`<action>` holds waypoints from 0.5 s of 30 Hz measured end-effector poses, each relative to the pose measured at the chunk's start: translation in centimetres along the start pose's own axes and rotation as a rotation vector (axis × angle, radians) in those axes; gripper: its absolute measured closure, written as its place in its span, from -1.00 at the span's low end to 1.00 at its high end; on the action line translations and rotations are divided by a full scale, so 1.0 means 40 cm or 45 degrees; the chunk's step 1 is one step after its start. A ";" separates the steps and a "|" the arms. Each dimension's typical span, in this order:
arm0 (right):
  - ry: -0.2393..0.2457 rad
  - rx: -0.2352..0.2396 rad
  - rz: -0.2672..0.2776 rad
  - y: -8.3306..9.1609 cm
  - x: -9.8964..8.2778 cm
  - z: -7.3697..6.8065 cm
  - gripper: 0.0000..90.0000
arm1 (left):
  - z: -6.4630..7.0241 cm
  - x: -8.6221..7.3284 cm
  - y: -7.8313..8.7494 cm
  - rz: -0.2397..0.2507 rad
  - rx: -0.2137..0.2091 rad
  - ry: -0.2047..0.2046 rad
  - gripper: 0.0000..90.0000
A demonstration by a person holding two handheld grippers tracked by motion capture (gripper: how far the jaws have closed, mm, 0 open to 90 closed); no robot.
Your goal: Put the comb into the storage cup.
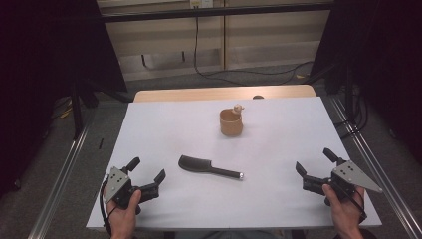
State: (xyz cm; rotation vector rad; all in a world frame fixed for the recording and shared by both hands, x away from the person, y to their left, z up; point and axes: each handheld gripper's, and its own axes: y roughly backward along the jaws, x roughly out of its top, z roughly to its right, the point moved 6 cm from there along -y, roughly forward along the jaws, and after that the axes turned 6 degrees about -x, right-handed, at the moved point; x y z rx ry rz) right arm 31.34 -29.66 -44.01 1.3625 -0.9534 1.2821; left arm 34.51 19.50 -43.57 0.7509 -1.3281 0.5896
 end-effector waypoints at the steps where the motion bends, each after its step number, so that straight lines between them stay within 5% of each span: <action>1: 0.000 0.001 0.001 0.000 0.000 0.000 -0.98 | 0.001 0.000 0.000 -0.002 -0.004 -0.003 -0.93; 15: 0.012 0.042 -0.004 -0.007 -0.004 -0.008 -0.98 | 0.005 0.003 -0.002 -0.029 -0.081 -0.006 -0.95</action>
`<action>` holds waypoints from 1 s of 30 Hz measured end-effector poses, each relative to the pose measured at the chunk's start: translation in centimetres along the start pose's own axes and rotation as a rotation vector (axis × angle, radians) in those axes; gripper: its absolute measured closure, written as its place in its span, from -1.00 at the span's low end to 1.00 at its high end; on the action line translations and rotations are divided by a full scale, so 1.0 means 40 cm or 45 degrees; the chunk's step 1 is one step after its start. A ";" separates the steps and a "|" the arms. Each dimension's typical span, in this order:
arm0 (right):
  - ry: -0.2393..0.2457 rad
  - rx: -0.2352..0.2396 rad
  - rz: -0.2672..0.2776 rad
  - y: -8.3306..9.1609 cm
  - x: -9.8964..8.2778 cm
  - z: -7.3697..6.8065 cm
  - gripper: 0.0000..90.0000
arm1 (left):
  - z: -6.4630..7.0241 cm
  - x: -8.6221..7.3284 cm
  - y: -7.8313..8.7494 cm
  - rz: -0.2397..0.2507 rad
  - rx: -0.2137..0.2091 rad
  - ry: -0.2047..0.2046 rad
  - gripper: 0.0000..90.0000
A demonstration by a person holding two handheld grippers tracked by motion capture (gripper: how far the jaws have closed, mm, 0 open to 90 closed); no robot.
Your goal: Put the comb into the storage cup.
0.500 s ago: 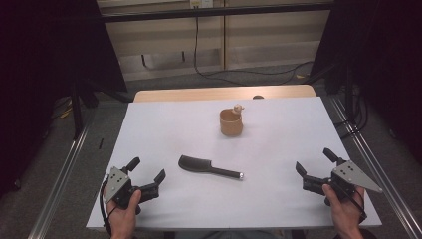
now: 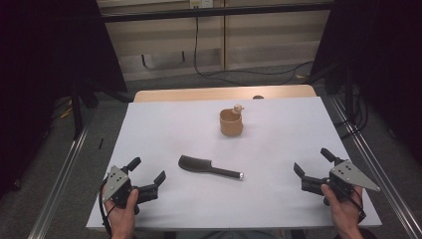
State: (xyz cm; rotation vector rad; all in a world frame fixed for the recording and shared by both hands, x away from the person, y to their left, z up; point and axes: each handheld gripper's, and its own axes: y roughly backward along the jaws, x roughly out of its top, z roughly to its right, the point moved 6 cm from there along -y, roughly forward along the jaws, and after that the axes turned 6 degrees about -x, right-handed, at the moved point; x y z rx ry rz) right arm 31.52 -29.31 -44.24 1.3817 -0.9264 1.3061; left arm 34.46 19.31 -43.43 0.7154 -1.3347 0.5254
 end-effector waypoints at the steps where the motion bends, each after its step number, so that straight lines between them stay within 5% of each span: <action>1: 0.001 0.005 -0.005 -0.001 -0.002 0.000 -0.98 | 0.004 0.000 -0.003 -0.010 -0.012 -0.012 -0.95; 15: -0.011 0.025 0.002 0.000 0.001 -0.008 -0.99 | 0.035 0.007 -0.036 -0.059 -0.088 -0.057 -0.85; 21: -0.013 0.030 0.002 0.001 0.002 -0.009 -0.99 | 0.055 0.009 -0.045 -0.065 -0.148 -0.038 -0.93; 23: -0.016 0.033 0.003 0.001 0.001 -0.009 -0.99 | 0.073 0.017 -0.043 -0.027 -0.208 -0.009 -0.97; 30: -0.026 0.049 0.002 -0.002 0.001 -0.011 -1.00 | 0.081 0.027 -0.063 0.000 -0.228 -0.034 -0.98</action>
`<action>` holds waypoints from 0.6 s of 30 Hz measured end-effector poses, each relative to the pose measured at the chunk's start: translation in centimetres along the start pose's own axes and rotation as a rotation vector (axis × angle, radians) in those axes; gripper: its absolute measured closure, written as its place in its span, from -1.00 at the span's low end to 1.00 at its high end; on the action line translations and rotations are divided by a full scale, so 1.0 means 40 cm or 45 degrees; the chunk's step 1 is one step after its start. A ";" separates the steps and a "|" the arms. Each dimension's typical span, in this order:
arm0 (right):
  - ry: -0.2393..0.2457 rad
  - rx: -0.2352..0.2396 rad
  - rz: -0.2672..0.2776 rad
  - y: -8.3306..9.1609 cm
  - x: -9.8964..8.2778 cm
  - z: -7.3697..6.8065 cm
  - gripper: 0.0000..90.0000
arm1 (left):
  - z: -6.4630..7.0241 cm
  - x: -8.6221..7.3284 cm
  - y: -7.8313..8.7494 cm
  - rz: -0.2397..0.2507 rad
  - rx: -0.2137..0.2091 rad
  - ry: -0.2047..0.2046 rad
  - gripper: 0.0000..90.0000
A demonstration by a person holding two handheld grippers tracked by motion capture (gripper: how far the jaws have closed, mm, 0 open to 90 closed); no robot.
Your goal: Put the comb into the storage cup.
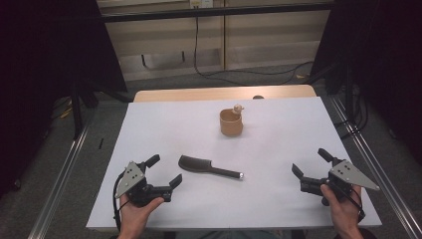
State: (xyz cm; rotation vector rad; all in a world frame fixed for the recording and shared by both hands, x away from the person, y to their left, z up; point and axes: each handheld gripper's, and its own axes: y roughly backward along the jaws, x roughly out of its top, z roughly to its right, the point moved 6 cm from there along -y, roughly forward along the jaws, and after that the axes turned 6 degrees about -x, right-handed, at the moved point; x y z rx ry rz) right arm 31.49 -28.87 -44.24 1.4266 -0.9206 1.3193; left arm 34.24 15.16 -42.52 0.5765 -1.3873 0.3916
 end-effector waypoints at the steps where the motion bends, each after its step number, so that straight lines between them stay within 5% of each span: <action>1: 0.000 0.000 0.000 0.000 0.000 0.000 -1.00 | 0.001 0.000 -0.003 -0.005 -0.008 -0.005 -0.98; 18: 0.003 0.020 0.001 -0.003 -0.001 -0.007 -1.00 | 0.043 0.028 -0.098 0.024 -0.104 -0.026 -0.90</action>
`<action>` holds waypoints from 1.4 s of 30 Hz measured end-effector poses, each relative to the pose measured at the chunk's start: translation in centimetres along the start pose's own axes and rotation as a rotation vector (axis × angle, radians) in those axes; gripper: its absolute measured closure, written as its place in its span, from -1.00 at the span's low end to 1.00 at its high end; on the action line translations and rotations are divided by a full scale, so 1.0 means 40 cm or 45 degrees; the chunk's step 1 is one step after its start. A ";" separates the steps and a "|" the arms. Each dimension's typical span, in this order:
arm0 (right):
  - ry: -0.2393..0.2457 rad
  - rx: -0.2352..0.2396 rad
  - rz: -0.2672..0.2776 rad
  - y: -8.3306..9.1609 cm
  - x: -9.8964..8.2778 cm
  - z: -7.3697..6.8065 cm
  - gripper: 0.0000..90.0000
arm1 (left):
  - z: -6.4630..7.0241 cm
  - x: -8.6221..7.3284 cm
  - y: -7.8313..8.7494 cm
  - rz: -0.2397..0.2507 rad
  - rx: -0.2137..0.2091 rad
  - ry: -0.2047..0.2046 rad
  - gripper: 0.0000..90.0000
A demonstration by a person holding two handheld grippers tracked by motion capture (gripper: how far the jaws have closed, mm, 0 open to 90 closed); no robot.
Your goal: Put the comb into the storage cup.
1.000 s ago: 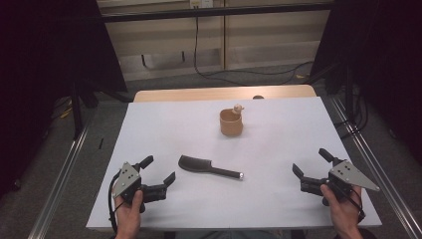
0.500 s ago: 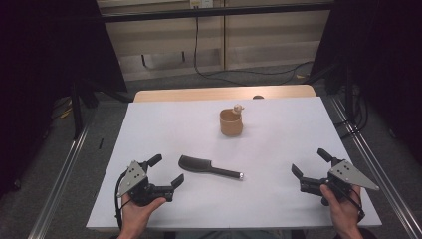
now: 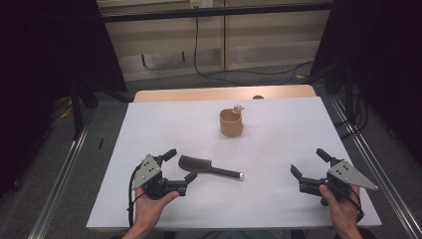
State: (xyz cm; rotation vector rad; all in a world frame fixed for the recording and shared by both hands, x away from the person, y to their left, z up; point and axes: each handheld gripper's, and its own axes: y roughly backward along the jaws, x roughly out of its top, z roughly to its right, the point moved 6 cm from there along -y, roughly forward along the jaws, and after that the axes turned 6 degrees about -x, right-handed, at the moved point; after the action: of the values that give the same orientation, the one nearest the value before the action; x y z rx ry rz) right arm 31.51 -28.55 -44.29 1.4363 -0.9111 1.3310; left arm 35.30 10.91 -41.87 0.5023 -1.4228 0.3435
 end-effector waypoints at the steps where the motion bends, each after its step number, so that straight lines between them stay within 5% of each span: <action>1: -0.001 -0.002 0.001 0.001 0.000 0.000 -1.00 | 0.000 0.000 -0.006 -0.009 0.000 -0.008 -0.90; 7: 0.005 0.000 0.003 0.002 0.001 0.000 -1.00 | 0.006 0.001 -0.042 -0.022 0.003 -0.013 -0.88; 22: 0.010 0.003 0.003 0.003 0.000 -0.002 -1.00 | -0.010 0.003 -0.134 -0.095 -0.101 -0.006 -0.60; 26: 0.016 0.008 0.003 0.001 0.000 -0.002 -1.00 | -0.009 -0.002 -0.135 -0.092 -0.111 -0.040 -0.24; 28: 0.017 0.006 0.003 0.003 0.001 -0.002 -1.00 | -0.010 -0.010 -0.135 -0.103 -0.122 -0.015 -0.24; 32: 0.020 0.014 0.006 0.005 0.000 -0.004 -1.00 | -0.010 -0.027 -0.140 -0.104 -0.151 0.031 0.08; 42: 0.027 0.022 -0.001 -0.001 -0.002 -0.007 -1.00 | 0.000 -0.031 -0.150 -0.098 -0.256 0.038 0.91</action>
State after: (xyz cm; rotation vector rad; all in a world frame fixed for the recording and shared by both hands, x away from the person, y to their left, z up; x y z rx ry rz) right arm 31.45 -28.28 -44.39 1.4333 -0.8871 1.3542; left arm 38.24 5.91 -43.83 0.3847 -1.3880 0.1431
